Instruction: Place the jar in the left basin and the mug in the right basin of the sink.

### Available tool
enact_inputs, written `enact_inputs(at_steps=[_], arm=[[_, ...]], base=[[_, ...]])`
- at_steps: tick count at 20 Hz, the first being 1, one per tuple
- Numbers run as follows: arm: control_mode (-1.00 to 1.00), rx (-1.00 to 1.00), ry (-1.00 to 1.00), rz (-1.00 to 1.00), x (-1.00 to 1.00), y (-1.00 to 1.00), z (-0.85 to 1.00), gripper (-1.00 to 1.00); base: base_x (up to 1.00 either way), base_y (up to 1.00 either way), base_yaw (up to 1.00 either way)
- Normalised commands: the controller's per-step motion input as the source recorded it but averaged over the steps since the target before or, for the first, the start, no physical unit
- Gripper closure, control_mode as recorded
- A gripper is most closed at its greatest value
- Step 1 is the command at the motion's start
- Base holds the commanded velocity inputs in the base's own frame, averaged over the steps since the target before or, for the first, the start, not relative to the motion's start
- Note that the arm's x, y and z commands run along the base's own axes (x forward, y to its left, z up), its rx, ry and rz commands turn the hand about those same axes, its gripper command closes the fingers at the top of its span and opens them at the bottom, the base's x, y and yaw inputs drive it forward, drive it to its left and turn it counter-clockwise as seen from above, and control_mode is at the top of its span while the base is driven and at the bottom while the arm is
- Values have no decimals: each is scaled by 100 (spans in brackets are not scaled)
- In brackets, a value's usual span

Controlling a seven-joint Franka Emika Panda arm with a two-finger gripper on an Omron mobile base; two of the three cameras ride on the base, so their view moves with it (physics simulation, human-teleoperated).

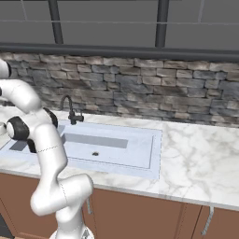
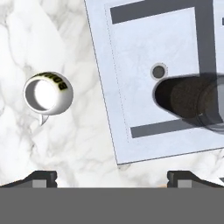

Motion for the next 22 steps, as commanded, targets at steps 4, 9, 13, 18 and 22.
enact_inputs(at_steps=[4,9,13,18,22], arm=[[-100,-2,0,-4,0,19,-15,-100],[-100,0,0,-5,0,17,-17,-100],[-100,0,-2,-5,0,13,-18,-100],[-100,0,-3,-5,0,3,-18,-100],[-100,0,-1,-4,0,2,-16,-100]], base=[[0,0,0],[0,0,0],[0,0,0],[0,0,0],[0,0,0]])
